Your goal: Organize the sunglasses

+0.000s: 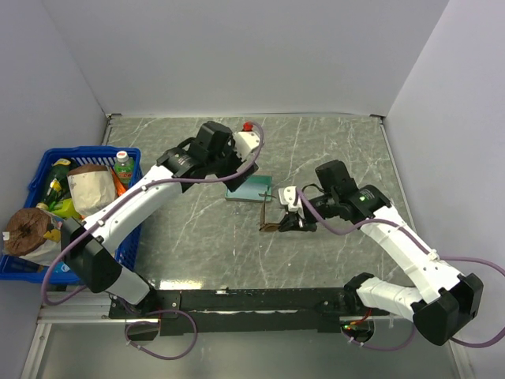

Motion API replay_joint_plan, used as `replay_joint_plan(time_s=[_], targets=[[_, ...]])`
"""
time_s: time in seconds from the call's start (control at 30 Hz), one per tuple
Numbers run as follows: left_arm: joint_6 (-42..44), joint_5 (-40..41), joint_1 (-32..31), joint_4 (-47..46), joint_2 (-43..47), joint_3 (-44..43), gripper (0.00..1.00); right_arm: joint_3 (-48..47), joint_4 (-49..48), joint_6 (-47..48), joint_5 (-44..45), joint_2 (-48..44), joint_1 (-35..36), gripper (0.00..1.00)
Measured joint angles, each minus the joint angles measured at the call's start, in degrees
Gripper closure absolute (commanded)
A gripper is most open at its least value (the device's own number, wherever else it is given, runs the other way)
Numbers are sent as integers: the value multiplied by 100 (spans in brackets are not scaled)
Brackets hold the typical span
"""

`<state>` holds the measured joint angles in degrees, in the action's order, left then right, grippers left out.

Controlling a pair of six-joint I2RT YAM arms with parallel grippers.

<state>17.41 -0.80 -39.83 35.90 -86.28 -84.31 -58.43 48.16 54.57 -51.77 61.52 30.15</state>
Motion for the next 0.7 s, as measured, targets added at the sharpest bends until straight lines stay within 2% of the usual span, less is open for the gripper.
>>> replay_joint_plan(time_s=[0.37,0.7], targets=[[-219,-234,76,2,-529,7,4,-275,601,328,-1196,-136,-481,100],[-363,-739,39,243,-688,-120,3,-323,796,431,-1539,-138,-581,100]])
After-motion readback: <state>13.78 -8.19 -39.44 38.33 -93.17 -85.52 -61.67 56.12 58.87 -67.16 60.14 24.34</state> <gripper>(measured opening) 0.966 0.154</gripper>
